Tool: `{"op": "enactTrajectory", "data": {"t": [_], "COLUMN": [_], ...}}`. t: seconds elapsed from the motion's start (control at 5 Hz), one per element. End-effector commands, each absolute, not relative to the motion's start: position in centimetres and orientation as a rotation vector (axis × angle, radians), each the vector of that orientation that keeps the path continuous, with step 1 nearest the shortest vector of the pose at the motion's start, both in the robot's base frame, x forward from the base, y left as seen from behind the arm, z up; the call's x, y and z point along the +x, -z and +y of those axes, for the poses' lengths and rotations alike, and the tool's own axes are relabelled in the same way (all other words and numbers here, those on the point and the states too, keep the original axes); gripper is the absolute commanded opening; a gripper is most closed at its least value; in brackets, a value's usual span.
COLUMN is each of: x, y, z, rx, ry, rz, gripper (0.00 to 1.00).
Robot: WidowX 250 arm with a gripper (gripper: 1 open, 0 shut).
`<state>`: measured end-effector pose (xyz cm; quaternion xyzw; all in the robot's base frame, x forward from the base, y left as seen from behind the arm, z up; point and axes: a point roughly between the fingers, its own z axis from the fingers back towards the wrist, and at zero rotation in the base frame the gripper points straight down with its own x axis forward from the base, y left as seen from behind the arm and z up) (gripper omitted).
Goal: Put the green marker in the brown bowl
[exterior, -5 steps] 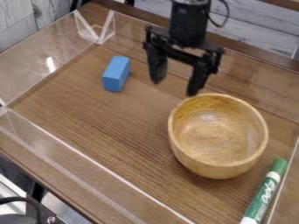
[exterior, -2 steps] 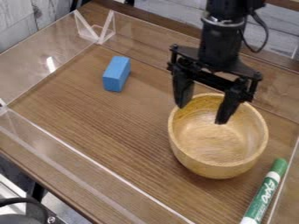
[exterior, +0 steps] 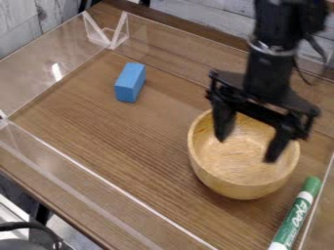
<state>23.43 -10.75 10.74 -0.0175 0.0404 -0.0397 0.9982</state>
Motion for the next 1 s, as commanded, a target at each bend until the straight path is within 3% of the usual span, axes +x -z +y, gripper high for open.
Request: {"op": "enactTrajectory", "data": {"t": [0.0,0.8], "x": [23.2,22.8], "y": [-11.6,-9.0], "z": [-13.2,-15.6], "rx": [-0.063,-0.08], "ry": [0.087,0.117], "rz": [-0.008,-0.048], "gripper": [1.0,1.0]}}
